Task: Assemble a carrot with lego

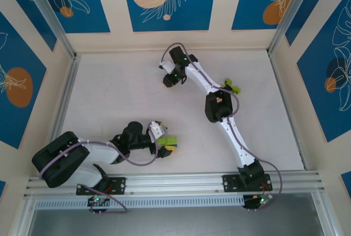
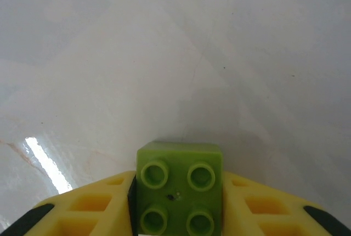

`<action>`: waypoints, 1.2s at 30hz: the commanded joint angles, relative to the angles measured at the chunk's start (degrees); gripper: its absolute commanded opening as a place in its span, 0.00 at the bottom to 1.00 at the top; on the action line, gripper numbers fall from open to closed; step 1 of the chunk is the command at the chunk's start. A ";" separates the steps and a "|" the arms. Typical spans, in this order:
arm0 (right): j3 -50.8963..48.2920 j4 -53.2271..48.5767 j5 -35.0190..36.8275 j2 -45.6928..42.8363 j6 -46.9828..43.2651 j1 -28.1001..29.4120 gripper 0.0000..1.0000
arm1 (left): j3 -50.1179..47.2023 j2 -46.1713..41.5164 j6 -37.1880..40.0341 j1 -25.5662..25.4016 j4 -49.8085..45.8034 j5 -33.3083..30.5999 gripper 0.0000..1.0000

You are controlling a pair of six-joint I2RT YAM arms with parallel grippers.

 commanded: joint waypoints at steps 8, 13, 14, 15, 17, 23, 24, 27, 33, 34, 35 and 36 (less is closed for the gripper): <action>-8.80 -3.89 5.06 -10.87 11.96 0.55 0.29 | 1.18 0.56 0.20 0.74 -0.27 1.14 1.00; -32.44 3.21 6.19 -27.26 21.58 1.10 0.28 | 1.25 0.56 0.15 0.86 -0.44 1.01 1.00; -36.97 4.28 6.40 -30.50 22.72 1.40 0.28 | 1.27 0.65 0.15 0.88 -0.45 0.97 1.00; -41.43 5.02 7.04 -34.01 24.09 1.88 0.28 | 1.18 0.59 0.15 0.86 -0.42 0.88 1.00; -49.32 5.66 8.64 -40.40 26.58 3.25 0.28 | 1.02 0.38 0.07 0.89 -0.34 0.63 1.00; -72.84 7.12 12.25 -61.42 40.15 10.33 0.27 | 0.40 -0.83 0.11 0.93 0.08 0.07 1.00; -76.64 7.26 12.33 -64.60 43.16 11.94 0.27 | 0.31 -0.96 0.07 0.97 0.21 0.26 1.00; -83.32 6.86 13.73 -71.63 51.79 17.79 0.26 | -0.07 -2.10 -0.01 0.94 0.50 0.19 1.00; -84.91 1.02 19.53 -75.95 61.02 26.55 0.26 | -1.50 -4.77 -0.61 1.16 1.52 0.86 1.00; -84.83 0.19 19.96 -76.11 61.60 27.23 0.26 | -1.64 -4.93 -0.64 1.16 1.66 1.12 1.00; -84.83 -0.60 20.28 -76.18 62.06 27.67 0.26 | -1.72 -4.98 -0.77 1.11 1.82 1.27 1.00; -84.88 -1.24 20.60 -76.39 62.48 28.00 0.26 | -1.96 -4.93 -0.85 1.11 2.08 1.57 1.00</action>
